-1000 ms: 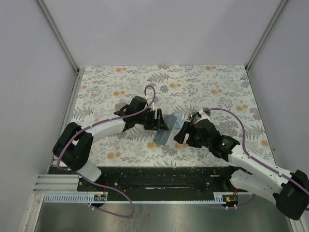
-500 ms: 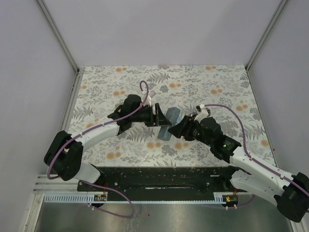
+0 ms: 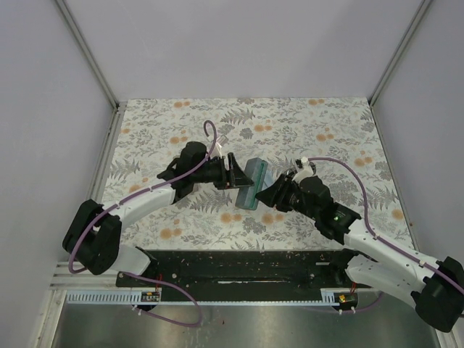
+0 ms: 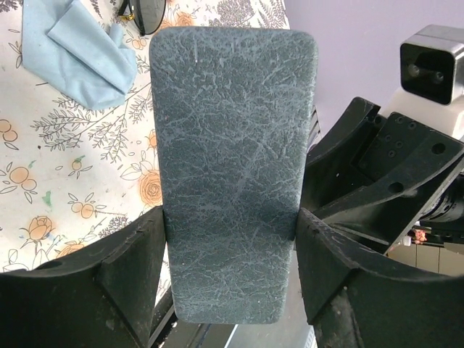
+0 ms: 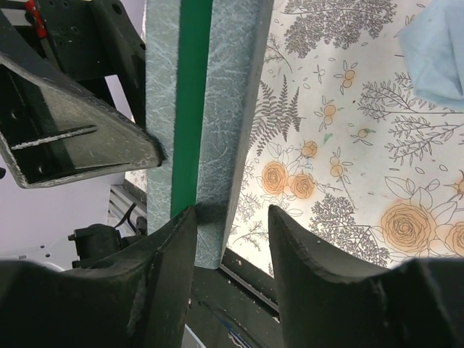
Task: Organize the sunglasses
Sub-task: Open the sunglasses case at the center of the board.
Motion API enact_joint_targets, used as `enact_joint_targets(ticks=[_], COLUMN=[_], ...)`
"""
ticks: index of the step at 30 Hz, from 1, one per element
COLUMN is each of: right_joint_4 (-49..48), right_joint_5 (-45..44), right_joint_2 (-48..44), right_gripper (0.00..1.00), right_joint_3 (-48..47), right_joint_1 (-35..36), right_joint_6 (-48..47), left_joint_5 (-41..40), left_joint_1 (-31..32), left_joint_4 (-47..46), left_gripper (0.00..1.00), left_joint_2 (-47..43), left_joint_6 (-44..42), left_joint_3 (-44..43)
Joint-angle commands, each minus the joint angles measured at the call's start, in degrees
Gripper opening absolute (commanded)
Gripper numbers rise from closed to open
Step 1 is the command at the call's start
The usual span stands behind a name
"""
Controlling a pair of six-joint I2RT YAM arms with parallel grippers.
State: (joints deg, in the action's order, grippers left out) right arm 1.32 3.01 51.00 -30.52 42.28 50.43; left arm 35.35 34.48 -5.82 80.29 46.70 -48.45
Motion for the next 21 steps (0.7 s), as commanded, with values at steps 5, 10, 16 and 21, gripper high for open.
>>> enact_joint_targets(ticks=[5, 10, 16, 21], right_joint_4=[6.76, 6.76, 5.01, 6.84], right_joint_5=[-3.80, -3.36, -1.42, -4.39], right_joint_2=[5.85, 14.11, 16.59, 11.85], right_gripper=[0.51, 0.48, 0.46, 0.50], right_joint_3=[1.78, 0.82, 0.03, -0.76], right_joint_1=[-0.36, -0.53, -0.62, -0.62], right_joint_6=[0.98, 0.54, 0.19, -0.69], left_joint_5=[7.01, 7.89, 4.12, -0.10], left_joint_1=[-0.38, -0.38, -0.38, -0.55], left_joint_4=[-12.36, -15.09, -6.58, -3.84], left_gripper=[0.22, 0.21, 0.21, 0.21], left_joint_2=[-2.86, -3.21, -3.83, -3.48], left_joint_6=[6.38, 8.24, 2.44, -0.64], left_joint_3=[-0.16, 0.72, -0.25, 1.95])
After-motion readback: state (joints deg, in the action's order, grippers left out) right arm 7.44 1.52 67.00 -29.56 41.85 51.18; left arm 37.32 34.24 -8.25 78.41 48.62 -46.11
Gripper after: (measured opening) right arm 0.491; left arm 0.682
